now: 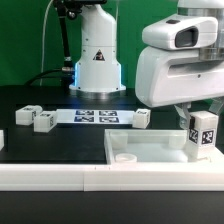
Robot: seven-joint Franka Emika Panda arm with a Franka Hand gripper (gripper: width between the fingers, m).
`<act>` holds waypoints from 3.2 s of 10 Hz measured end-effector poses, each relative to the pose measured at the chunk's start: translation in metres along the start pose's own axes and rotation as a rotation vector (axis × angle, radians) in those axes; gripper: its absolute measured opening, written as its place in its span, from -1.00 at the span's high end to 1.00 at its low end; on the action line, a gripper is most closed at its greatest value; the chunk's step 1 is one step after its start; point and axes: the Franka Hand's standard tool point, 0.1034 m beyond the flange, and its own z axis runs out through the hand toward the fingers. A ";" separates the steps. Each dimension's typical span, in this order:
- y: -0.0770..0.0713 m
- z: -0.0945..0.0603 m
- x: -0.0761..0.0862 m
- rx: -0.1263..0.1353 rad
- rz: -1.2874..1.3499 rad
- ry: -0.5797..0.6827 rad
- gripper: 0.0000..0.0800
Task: Assemble one leg
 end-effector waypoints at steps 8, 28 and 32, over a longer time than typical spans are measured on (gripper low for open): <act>-0.004 0.002 0.000 0.029 0.684 0.065 0.27; -0.006 0.000 0.006 0.022 0.633 0.071 -0.62; -0.002 -0.002 0.012 -0.006 0.331 0.119 -0.62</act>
Offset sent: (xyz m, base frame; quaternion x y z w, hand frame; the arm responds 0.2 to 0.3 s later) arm 0.0000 0.0000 0.0000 0.0000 0.0000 0.1938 0.9810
